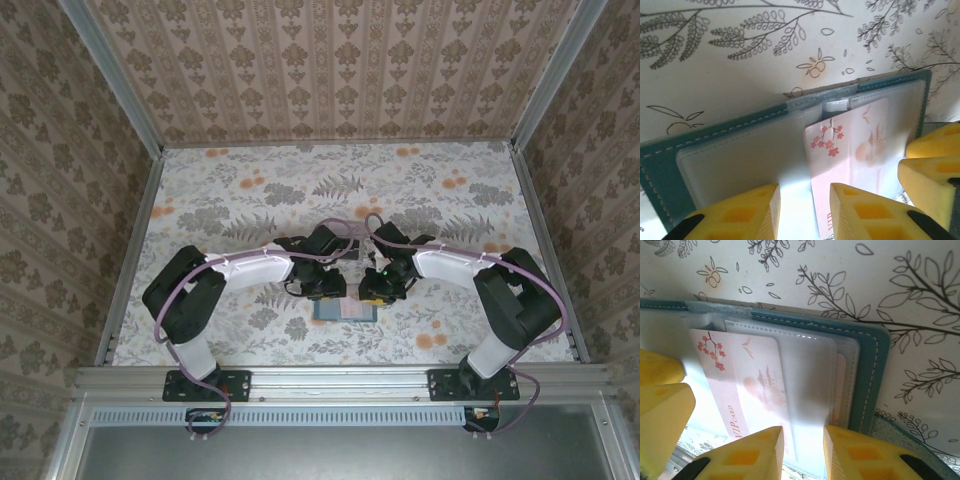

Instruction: Take the credit cards out of the card holder

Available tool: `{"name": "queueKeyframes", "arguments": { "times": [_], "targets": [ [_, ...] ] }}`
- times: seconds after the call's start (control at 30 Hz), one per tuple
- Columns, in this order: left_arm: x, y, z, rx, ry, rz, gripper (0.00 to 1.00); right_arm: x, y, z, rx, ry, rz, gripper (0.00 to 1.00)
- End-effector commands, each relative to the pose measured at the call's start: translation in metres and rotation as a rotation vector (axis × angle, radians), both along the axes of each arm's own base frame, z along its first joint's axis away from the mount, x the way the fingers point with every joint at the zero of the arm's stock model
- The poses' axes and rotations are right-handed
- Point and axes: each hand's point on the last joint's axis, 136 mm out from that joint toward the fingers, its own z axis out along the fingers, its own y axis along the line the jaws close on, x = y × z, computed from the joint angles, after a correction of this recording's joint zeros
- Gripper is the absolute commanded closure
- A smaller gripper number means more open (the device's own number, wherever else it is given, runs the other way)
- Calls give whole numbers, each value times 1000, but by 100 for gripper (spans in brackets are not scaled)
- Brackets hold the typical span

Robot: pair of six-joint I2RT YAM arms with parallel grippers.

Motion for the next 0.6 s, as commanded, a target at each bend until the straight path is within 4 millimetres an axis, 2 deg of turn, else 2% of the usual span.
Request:
{"name": "queueKeyframes", "arguments": {
  "times": [0.0, 0.27, 0.57],
  "targets": [
    [2, -3, 10, -61, 0, 28, 67, 1, 4, 12, 1, -18, 9, 72],
    [2, -12, 10, -126, 19, 50, 68, 4, 19, 21, 43, -41, 25, 74],
    [3, -18, 11, -168, 29, 56, 67, 7, 26, 13, 63, -25, 26, 74]
  ]
}}
